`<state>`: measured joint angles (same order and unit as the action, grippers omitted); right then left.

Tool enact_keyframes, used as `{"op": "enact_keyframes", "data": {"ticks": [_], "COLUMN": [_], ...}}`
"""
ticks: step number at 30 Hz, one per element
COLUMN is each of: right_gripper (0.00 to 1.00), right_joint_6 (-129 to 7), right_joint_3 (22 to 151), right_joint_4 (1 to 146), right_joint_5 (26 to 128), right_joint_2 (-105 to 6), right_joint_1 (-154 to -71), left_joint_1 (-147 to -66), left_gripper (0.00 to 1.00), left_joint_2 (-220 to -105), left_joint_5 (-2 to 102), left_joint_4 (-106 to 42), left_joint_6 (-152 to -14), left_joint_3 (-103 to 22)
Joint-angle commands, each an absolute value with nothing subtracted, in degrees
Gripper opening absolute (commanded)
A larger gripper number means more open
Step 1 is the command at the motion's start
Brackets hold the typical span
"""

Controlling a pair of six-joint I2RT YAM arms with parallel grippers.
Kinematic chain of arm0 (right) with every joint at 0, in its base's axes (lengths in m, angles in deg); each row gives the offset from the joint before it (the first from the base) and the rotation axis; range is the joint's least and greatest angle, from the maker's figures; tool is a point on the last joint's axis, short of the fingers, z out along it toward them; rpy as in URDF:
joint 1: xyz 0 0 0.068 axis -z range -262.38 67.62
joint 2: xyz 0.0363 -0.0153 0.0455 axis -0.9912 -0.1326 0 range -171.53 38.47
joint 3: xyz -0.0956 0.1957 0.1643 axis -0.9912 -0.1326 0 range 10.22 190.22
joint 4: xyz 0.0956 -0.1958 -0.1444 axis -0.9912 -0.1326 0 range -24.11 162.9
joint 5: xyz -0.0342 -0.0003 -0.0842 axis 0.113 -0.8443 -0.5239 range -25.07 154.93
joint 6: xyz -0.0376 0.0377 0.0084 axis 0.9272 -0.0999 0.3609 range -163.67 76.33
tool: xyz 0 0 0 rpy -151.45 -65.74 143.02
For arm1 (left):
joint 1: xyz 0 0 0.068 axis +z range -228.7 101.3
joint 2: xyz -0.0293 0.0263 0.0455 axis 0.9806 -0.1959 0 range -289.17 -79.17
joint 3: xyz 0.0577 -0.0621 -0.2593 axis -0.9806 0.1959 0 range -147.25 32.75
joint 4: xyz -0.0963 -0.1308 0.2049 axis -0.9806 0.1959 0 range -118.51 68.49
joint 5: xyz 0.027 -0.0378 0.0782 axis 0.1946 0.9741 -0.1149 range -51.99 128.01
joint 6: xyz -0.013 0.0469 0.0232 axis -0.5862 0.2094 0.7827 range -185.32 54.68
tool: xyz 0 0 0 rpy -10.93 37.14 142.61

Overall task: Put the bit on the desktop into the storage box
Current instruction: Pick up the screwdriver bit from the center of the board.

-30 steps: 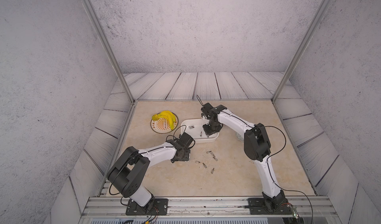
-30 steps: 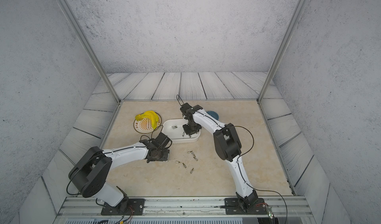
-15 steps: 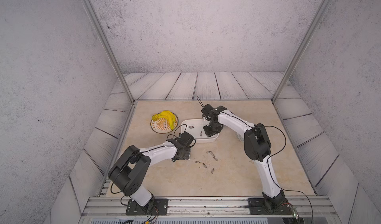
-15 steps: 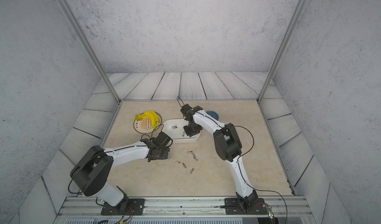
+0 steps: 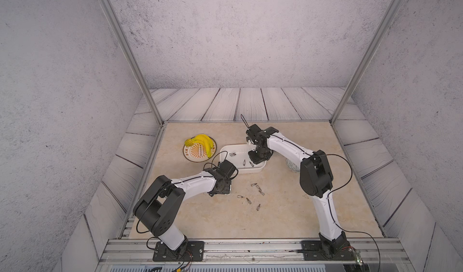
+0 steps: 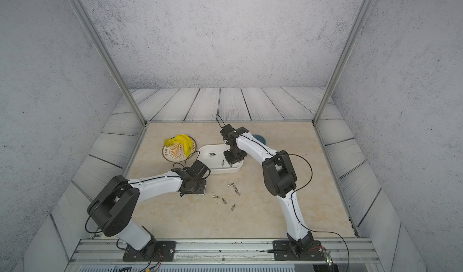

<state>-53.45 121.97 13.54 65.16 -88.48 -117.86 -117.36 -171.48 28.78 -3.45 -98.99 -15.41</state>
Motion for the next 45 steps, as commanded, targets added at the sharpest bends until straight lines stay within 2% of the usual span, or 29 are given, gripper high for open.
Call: {"op": "enact_keyframes", "data": {"ticks": [1,14,16,20,32,34,39,45], "right_gripper": [0.28,0.28,0.28,0.28,0.28,0.28,0.28,0.28], "right_joint_6": [-53.0,-53.4,-53.4,-53.3,-53.6,-53.9,-55.1,-58.6], "right_joint_3": [121.2,121.1,120.7,119.8,117.3,115.3,106.7,93.1], "right_joint_4": [13.2,13.3,13.3,13.4,13.6,14.4,17.3,21.7], "right_joint_5": [64.4,64.8,64.9,64.4,64.6,64.7,64.3,64.0], "right_joint_2": [-86.5,-86.2,-85.9,-84.7,-82.0,-80.3,-73.7,-65.5], "right_joint_1": [-117.5,-117.5,-117.5,-117.5,-117.6,-117.7,-119.2,-122.2], "left_joint_1": [-117.4,-118.1,-118.1,-118.1,-118.2,-118.2,-118.2,-118.2], "left_gripper": [0.67,0.65,0.62,0.48,0.45,0.40,0.36,0.21], "left_joint_2": [-172.0,-165.9,-166.5,-167.4,-168.3,-168.8,-169.3,-170.4], "left_joint_5": [28.9,30.1,30.3,31.4,32.4,32.6,33.3,34.1], "left_joint_4": [-2.1,-1.9,-2.0,-2.3,-2.6,-3.3,-3.9,-4.2], "left_joint_6": [-98.5,-99.2,-99.2,-99.5,-100.6,-100.9,-100.8,-99.5], "left_joint_3": [-15.2,-10.7,-10.8,-10.9,-9.5,-9.2,-9.4,-10.5]}}
